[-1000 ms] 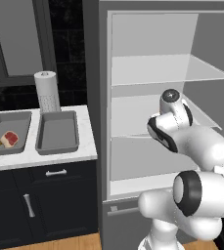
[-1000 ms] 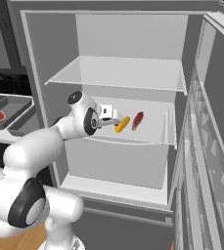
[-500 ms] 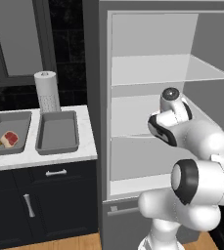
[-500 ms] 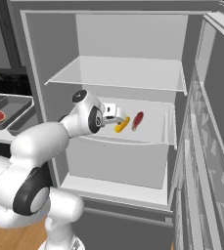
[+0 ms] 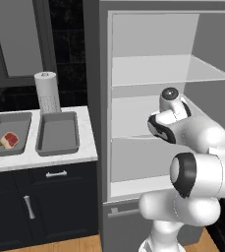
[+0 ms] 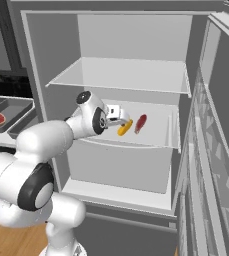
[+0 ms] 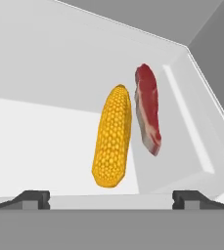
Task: Place one corn and one steak in each tupperware on the nearby counter, to pack two identical lunches.
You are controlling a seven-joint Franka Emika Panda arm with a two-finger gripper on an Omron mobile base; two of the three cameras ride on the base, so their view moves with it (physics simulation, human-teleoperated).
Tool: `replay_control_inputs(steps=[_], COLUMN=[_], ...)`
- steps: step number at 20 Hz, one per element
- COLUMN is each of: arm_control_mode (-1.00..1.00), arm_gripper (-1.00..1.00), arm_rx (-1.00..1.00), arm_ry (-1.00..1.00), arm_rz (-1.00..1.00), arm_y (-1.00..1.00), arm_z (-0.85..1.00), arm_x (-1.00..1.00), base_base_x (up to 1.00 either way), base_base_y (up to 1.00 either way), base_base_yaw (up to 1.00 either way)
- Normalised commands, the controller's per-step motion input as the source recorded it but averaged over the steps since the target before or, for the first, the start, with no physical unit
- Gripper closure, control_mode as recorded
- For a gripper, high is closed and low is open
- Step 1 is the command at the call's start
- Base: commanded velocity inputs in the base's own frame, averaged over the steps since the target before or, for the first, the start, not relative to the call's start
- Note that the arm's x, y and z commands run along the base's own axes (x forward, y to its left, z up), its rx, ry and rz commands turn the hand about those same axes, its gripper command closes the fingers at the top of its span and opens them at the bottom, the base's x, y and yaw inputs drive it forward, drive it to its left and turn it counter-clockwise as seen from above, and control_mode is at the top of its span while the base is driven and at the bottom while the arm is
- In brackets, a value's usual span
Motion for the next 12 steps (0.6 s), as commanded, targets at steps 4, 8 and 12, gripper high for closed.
replay_control_inputs(steps=[4, 8, 12], arm_control_mode=[-1.00, -1.00, -1.00], arm_gripper=[-1.00, -1.00, -1.00], arm_rx=[0.00, 0.00, 0.00], arm_ry=[0.00, 0.00, 0.00], arm_rz=[0.00, 0.00, 0.00], arm_y=[-0.01, -0.05, -0.06], arm_z=[-0.13, -0.13, -0.12], arm_x=[0.10, 0.10, 0.12], base_base_x=[0.00, 0.00, 0.00], base_base_y=[0.00, 0.00, 0.00], base_base_yaw=[0.00, 0.00, 0.00])
